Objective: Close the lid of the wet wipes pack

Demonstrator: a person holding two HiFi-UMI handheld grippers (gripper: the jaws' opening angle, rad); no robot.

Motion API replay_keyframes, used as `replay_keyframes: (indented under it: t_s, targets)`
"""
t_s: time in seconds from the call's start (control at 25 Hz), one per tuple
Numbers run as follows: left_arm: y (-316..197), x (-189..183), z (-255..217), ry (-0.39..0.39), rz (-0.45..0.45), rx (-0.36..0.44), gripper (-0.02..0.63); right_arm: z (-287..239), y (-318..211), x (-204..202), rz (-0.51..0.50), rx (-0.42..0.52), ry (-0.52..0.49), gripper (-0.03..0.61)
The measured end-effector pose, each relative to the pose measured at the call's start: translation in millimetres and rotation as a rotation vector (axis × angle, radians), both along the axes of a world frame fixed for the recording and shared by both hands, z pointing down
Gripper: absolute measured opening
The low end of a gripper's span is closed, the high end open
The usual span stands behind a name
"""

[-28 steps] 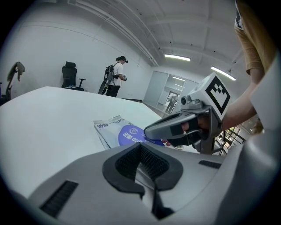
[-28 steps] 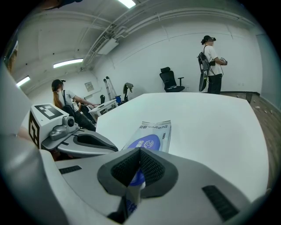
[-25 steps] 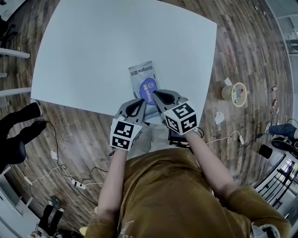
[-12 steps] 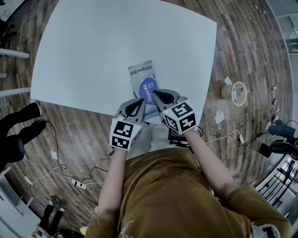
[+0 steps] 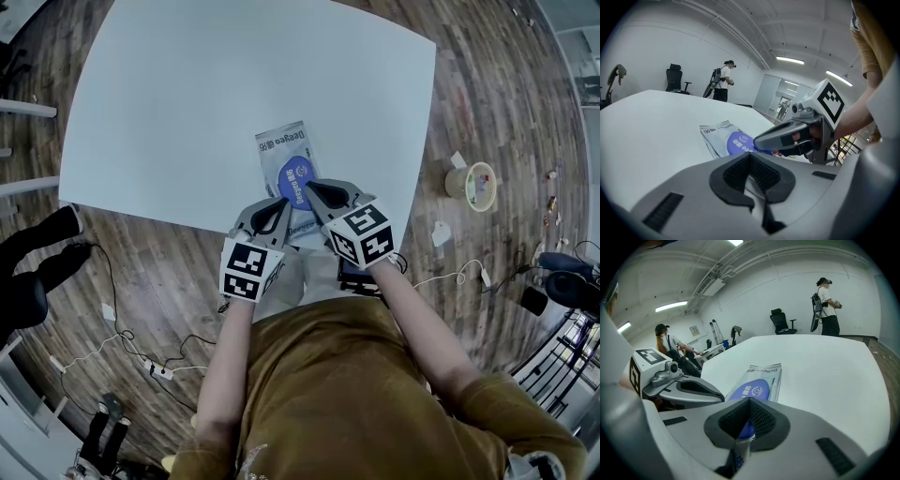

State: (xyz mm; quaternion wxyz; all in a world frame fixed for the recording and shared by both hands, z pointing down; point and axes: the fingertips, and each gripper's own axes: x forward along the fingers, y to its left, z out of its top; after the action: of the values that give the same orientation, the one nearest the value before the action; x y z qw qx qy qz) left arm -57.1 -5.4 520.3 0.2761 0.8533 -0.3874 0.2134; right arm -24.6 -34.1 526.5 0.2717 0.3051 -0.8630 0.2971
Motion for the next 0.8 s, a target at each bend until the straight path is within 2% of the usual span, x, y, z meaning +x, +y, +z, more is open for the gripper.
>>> replay_keyframes:
  t_s: [0.8]
  targets:
    - [-3.6, -2.3, -0.7, -0.002, -0.01, 0.003, -0.003, 1.2, 0.0, 0.3, -0.013, -0.031, -0.023, 0.006]
